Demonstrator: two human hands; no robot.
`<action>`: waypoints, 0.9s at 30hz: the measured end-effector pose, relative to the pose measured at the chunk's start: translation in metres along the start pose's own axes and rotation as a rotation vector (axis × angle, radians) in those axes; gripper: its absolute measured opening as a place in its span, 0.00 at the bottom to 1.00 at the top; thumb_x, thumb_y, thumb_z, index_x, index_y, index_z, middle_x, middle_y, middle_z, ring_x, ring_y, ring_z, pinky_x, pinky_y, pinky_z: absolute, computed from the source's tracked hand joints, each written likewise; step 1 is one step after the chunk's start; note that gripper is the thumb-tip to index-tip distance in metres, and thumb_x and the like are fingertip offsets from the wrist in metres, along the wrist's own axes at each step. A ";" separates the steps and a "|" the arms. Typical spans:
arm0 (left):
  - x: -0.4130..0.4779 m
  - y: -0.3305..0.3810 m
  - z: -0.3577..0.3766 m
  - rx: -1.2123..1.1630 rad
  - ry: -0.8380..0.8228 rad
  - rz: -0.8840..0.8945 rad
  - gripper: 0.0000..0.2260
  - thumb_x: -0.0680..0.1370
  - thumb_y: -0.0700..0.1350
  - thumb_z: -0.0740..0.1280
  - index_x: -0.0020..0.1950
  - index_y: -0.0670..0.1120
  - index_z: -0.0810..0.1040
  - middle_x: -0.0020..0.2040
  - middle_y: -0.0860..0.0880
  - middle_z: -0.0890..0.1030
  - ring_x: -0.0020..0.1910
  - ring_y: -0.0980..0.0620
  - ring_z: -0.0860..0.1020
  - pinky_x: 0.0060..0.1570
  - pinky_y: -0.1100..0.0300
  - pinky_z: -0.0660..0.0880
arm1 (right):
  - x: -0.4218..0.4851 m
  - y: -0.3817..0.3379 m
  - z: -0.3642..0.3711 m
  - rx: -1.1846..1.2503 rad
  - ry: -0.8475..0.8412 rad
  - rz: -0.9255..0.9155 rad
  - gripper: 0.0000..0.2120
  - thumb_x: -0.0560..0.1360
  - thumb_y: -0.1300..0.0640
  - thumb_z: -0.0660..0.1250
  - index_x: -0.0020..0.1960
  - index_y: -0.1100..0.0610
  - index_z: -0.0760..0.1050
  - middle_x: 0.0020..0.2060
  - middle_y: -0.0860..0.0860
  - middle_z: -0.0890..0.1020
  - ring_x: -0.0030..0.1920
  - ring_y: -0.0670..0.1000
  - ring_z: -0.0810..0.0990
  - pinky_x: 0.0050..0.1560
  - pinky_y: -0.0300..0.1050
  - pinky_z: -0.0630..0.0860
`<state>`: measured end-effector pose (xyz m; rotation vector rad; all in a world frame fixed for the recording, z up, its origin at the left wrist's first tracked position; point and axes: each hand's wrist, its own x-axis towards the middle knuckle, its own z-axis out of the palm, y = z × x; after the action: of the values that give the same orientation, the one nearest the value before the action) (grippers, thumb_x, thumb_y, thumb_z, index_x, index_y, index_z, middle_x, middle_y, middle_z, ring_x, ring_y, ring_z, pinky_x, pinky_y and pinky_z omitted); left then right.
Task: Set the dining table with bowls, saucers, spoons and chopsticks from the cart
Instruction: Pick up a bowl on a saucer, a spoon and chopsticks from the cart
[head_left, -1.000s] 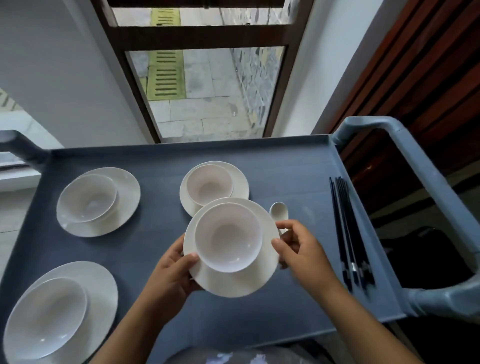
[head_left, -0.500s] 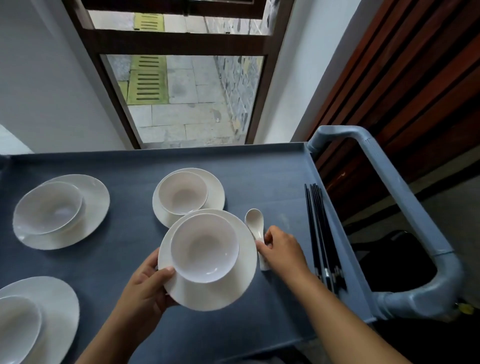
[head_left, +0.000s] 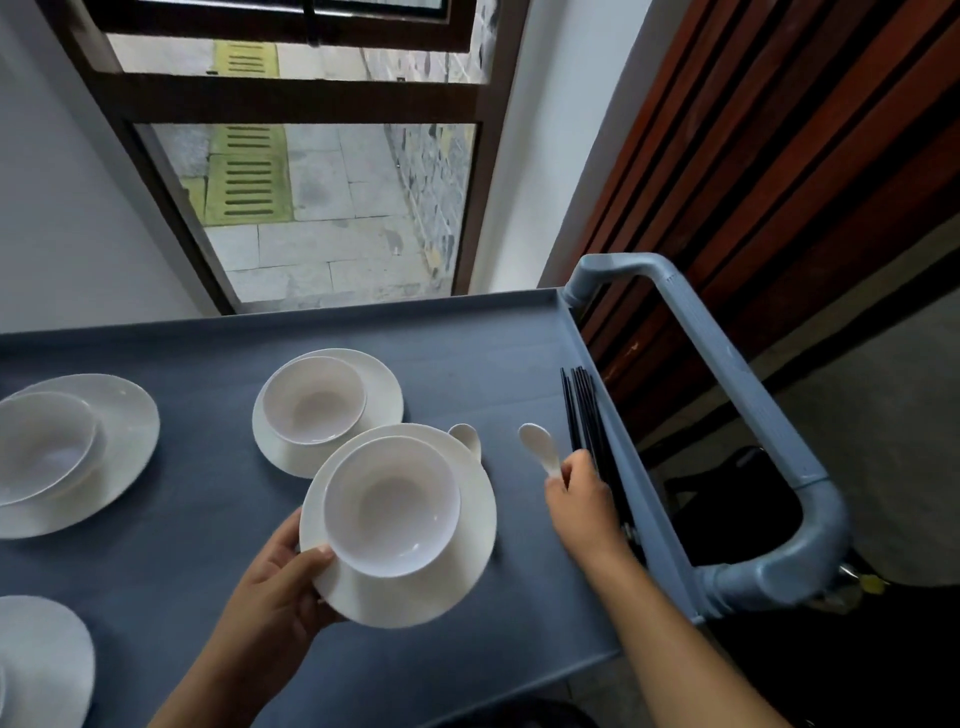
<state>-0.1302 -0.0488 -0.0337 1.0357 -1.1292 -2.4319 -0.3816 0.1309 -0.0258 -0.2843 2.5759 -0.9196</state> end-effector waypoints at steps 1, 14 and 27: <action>0.001 -0.001 0.003 0.001 -0.009 -0.005 0.21 0.72 0.39 0.64 0.62 0.56 0.81 0.54 0.45 0.85 0.44 0.46 0.85 0.32 0.47 0.82 | 0.001 0.005 -0.006 -0.070 0.054 -0.007 0.05 0.75 0.60 0.63 0.46 0.58 0.66 0.39 0.57 0.80 0.40 0.61 0.79 0.37 0.52 0.73; 0.007 -0.005 0.023 0.052 -0.068 -0.048 0.24 0.72 0.39 0.64 0.66 0.57 0.79 0.59 0.44 0.84 0.47 0.46 0.84 0.37 0.46 0.82 | 0.024 0.030 -0.021 -0.464 0.130 -0.044 0.13 0.78 0.46 0.67 0.50 0.56 0.71 0.46 0.54 0.83 0.47 0.58 0.82 0.42 0.49 0.75; 0.008 -0.006 0.021 0.040 -0.059 -0.063 0.23 0.71 0.40 0.65 0.64 0.57 0.80 0.58 0.43 0.84 0.47 0.45 0.85 0.38 0.45 0.82 | 0.053 0.014 -0.023 -0.665 0.009 -0.042 0.06 0.74 0.57 0.64 0.41 0.56 0.68 0.40 0.55 0.78 0.38 0.58 0.72 0.34 0.44 0.67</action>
<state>-0.1502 -0.0369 -0.0323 1.0322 -1.1860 -2.5139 -0.4406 0.1382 -0.0339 -0.5107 2.8139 -0.0426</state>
